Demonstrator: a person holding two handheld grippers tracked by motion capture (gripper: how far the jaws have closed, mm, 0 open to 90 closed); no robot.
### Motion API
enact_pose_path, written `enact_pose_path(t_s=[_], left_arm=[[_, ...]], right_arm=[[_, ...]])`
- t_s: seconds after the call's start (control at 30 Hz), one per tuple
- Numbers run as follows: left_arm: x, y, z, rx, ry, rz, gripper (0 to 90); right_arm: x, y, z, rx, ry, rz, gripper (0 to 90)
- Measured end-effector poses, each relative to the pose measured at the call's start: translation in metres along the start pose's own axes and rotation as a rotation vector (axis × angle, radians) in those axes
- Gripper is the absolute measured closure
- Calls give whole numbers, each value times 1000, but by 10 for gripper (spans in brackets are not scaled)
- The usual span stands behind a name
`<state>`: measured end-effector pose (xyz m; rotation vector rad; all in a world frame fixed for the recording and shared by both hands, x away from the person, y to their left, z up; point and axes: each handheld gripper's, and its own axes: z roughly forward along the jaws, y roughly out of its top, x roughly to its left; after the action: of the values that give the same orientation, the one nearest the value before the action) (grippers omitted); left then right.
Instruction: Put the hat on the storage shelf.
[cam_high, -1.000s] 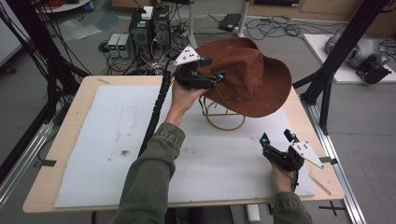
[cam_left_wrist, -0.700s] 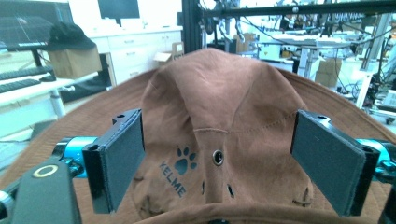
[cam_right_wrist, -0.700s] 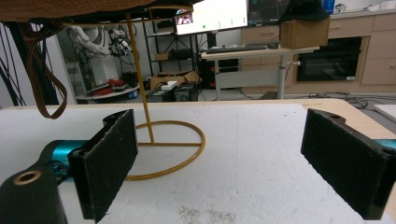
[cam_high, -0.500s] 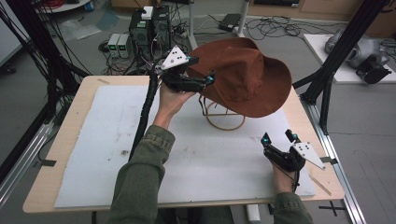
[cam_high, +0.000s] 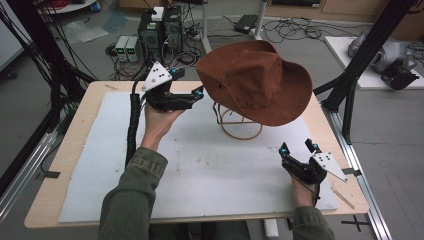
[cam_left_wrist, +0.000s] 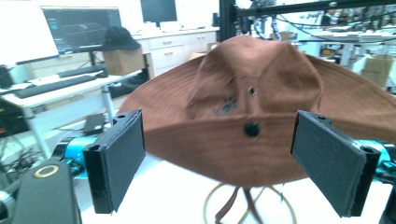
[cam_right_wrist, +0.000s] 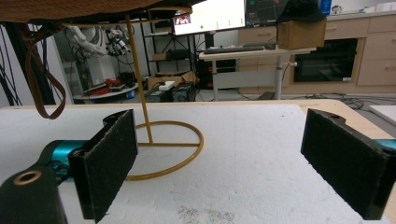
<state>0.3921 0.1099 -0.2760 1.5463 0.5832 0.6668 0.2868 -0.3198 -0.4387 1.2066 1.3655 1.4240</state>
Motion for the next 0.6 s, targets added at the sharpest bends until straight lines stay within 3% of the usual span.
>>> enact_pose_path(t_s=[0.3,0.37,0.6], left_arm=[[1,-10,-40,-62,62,12,185],[1,-14,-51,-73,87,19,185],[12,-37,-89,-62,200,-26,187]], right_arm=[[1,0,1,9,-3,-19,101],[1,0,1,8,-4,-21,101],[3,-1,0,16,-4,-25,102]])
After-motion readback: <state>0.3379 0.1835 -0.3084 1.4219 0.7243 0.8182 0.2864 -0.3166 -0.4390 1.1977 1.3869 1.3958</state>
